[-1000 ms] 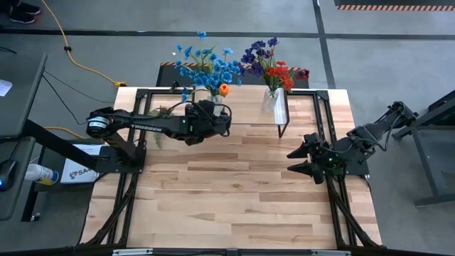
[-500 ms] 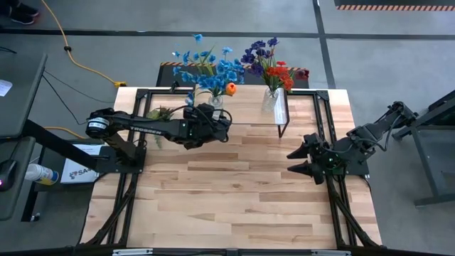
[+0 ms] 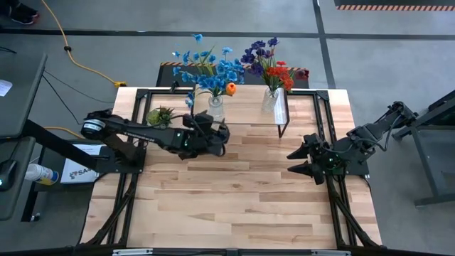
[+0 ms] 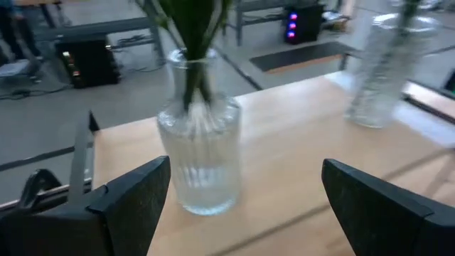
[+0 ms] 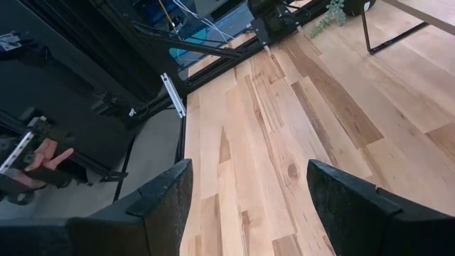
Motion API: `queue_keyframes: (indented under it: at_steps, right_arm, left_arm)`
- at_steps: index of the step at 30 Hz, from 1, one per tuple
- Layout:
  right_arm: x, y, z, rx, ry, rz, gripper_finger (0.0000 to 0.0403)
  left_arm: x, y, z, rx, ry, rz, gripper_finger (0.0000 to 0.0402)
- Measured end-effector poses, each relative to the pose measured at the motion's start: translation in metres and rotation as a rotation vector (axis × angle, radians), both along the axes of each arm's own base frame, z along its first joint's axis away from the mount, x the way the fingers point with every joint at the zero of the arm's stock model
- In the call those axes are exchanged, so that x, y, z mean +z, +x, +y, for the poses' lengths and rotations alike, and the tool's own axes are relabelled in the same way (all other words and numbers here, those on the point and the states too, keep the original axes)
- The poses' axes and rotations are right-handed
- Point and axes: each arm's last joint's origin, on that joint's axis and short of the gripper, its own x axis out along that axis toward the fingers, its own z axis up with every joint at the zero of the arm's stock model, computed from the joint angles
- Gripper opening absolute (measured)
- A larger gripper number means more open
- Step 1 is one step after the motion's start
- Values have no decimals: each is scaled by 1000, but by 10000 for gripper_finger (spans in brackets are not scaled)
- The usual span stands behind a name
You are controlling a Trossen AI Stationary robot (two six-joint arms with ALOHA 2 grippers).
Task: Pick and place flowers into a vace then onto a shelf
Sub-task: Return To Home Position
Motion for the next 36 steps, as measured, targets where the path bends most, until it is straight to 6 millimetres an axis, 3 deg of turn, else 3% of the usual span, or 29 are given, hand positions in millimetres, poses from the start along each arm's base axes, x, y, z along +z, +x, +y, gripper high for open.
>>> queue_keyframes:
  at_steps: [9, 15, 20, 26, 31, 36]
  right_arm:
    - [1, 0, 0, 0, 10, -11, 266]
    - [7, 2, 1, 19, -3, -79, 266]
    - [14, 1, 1, 43, -24, -142, 266]
    - [35, -5, -2, 70, -88, -221, 266]
    - [67, -15, -8, 91, -172, -326, 266]
    - [97, -33, -19, 88, -276, -322, 266]
  left_arm:
    - [28, -16, -61, -224, -19, -38, 399]
    - [54, -43, -104, -417, 43, -4, 399]
    - [80, -66, -127, -451, 116, -45, 399]
    - [111, -96, -139, -454, 119, -162, 399]
    - [127, -123, -142, -452, 124, -223, 399]
    - [140, -151, -136, -453, 135, -257, 399]
